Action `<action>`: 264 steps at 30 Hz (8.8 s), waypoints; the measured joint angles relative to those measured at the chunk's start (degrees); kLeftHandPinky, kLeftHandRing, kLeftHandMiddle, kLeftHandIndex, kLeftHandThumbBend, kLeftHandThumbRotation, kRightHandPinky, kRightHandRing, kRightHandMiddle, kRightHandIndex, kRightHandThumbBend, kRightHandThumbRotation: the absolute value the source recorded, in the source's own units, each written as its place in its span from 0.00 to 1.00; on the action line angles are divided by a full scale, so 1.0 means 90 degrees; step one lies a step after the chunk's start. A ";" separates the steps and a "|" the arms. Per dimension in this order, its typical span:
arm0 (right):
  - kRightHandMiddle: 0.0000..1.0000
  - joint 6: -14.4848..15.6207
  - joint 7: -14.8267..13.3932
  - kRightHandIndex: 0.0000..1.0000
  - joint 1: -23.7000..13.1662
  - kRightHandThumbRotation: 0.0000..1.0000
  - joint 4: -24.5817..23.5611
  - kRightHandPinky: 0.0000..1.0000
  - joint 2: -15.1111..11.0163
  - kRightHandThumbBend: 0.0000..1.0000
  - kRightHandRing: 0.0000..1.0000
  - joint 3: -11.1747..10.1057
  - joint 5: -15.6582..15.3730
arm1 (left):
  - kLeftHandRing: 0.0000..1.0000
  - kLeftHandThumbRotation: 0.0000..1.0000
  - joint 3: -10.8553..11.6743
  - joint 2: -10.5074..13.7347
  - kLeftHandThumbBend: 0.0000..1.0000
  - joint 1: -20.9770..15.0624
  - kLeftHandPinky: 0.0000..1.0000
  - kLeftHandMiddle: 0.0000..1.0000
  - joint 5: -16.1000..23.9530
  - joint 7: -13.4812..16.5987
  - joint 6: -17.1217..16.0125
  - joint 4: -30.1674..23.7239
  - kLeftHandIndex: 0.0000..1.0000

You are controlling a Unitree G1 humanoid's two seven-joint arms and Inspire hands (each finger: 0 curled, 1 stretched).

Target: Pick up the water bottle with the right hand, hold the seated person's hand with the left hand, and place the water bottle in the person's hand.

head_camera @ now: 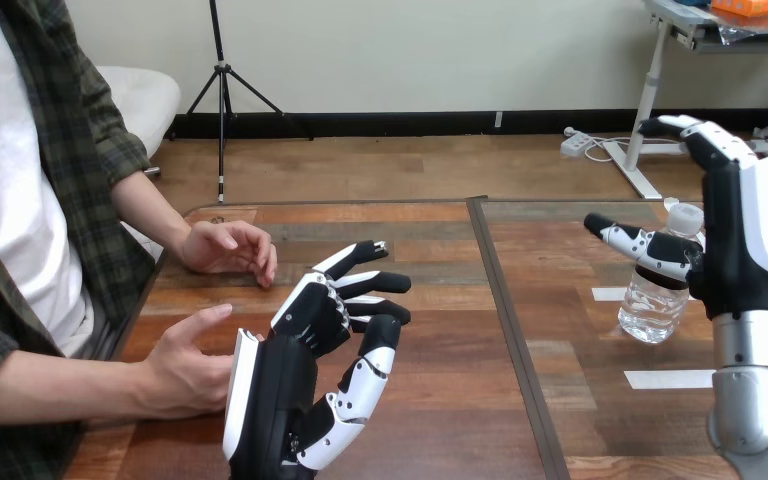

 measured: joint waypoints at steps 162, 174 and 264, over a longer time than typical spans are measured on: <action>0.90 -0.0205 0.1746 0.86 -0.1207 0.00 0.3254 0.90 0.0692 0.68 0.91 -0.0852 0.3730 | 0.59 0.46 0.0037 0.0004 0.29 0.0028 0.48 0.66 0.0201 -0.0004 0.0007 -0.0001 0.77; 0.91 -0.0091 0.1801 0.87 -0.1214 0.00 0.3370 0.90 0.0695 0.67 0.91 -0.0891 0.3773 | 0.59 0.46 0.0038 0.0004 0.29 0.0031 0.48 0.66 0.0218 0.0002 0.0007 -0.0001 0.77; 0.80 0.0669 0.1498 0.79 -0.1714 0.00 0.4015 0.76 0.0680 0.73 0.79 -0.0695 0.3360 | 0.58 0.46 0.0038 0.0003 0.29 0.0064 0.48 0.65 0.0359 0.0161 0.0007 -0.0001 0.77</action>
